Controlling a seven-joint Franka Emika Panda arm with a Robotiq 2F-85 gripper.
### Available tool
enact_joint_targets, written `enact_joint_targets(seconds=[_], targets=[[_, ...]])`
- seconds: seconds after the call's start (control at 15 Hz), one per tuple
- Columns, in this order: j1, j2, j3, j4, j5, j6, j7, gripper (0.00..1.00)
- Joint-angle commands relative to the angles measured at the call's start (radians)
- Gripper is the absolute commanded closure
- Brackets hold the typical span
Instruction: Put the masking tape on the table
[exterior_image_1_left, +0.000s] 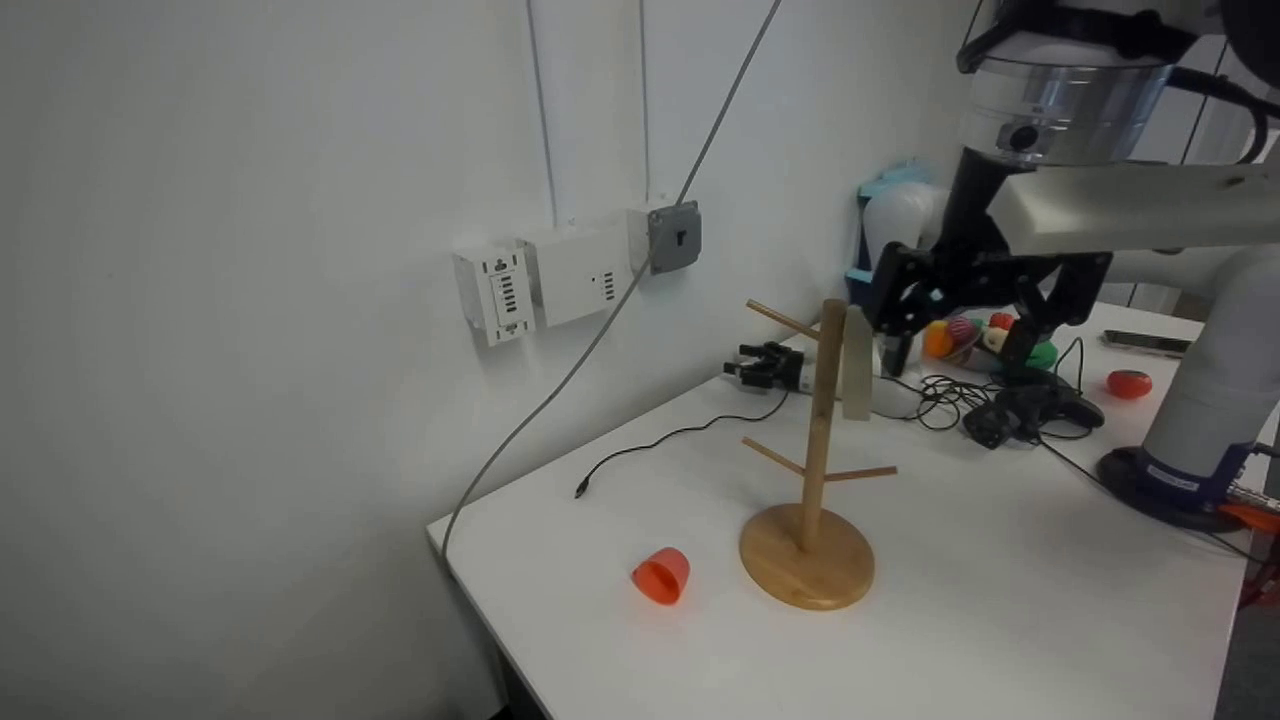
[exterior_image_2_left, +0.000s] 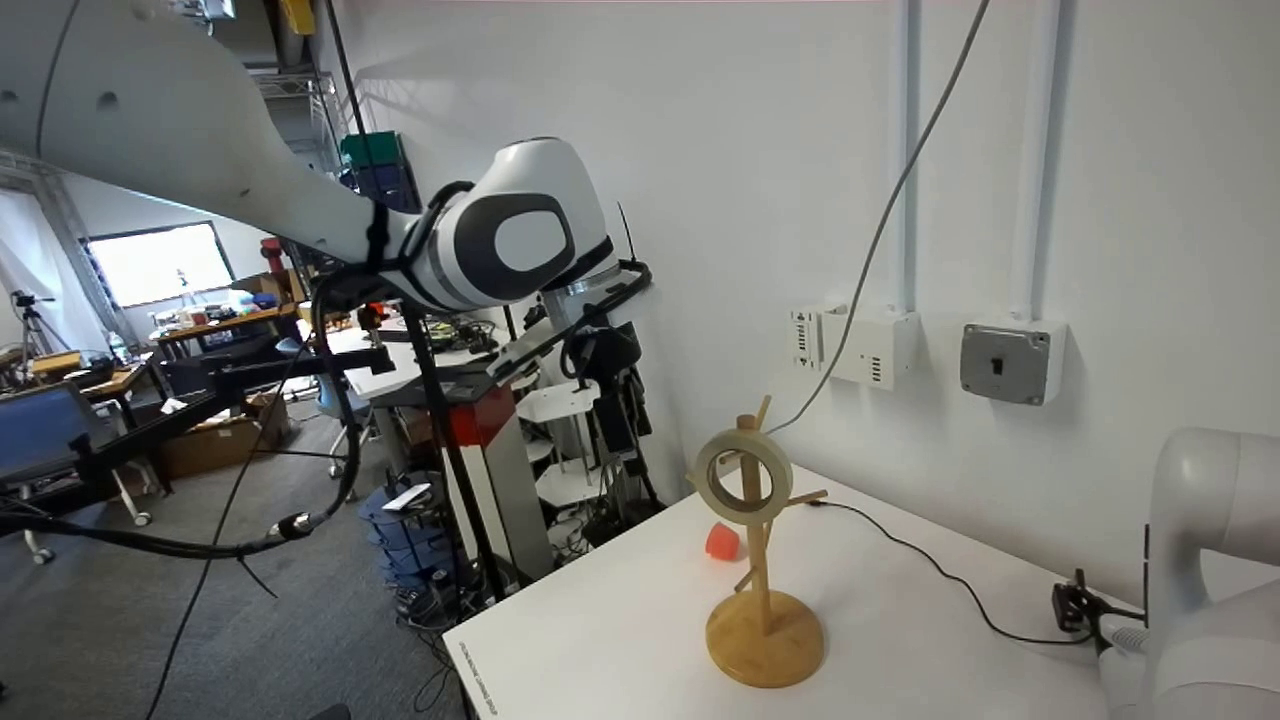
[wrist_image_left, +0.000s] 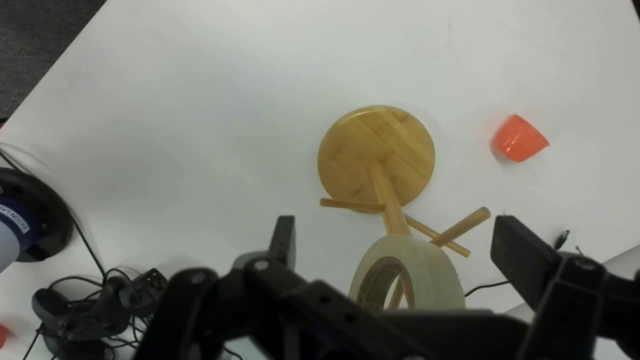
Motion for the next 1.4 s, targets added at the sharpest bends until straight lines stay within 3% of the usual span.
enact_joint_targets(seconds=[0.0,0.8,1.33], targets=[[0.031,0.048,-0.031,0.072,-0.056,-0.004,0.089,0.0],[0.027,0.046,-0.087,0.087,-0.156,0.057,0.17,0.0],[0.04,0.067,-0.084,0.109,-0.152,0.065,0.224,0.0]])
